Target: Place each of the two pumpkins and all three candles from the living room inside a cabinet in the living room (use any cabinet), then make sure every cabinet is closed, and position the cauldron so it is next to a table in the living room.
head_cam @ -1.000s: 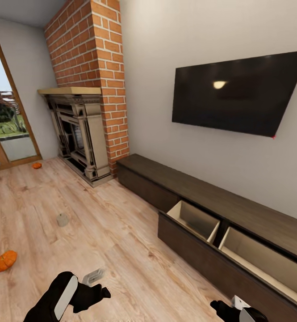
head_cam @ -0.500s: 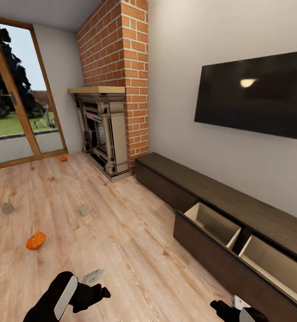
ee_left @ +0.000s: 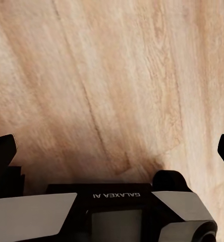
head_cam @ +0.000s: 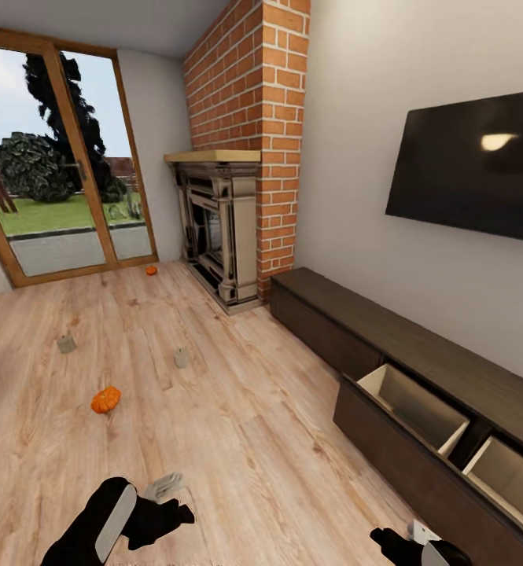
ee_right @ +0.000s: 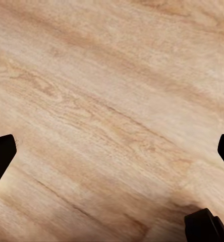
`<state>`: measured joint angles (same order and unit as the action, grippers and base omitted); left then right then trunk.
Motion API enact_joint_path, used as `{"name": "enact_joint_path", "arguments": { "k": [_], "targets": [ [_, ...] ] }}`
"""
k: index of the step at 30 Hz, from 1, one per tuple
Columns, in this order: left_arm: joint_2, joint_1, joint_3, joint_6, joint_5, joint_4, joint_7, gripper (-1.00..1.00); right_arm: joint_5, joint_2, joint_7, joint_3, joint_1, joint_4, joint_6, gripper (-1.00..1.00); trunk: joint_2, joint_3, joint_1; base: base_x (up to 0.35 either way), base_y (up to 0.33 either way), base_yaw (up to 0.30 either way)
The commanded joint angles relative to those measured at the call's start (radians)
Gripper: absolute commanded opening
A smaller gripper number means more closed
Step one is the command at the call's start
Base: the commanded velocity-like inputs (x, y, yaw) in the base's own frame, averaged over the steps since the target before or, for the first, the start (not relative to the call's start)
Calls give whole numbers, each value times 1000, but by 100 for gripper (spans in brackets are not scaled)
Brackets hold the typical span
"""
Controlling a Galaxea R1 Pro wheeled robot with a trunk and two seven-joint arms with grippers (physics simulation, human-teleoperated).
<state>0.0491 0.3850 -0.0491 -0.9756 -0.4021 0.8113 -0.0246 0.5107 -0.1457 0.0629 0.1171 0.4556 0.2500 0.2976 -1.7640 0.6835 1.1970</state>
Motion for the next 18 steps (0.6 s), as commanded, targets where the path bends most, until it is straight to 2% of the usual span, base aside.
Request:
{"name": "enact_joint_path", "arguments": {
  "k": [1,18],
  "targets": [
    [0,0,0,0,0,0,0,100,0,0,0,0,0,0,0,100,0,0,0,0,0,287],
    [0,0,0,0,0,0,0,100,0,0,0,0,0,0,0,100,0,8,0,0,0,287]
  ]
}}
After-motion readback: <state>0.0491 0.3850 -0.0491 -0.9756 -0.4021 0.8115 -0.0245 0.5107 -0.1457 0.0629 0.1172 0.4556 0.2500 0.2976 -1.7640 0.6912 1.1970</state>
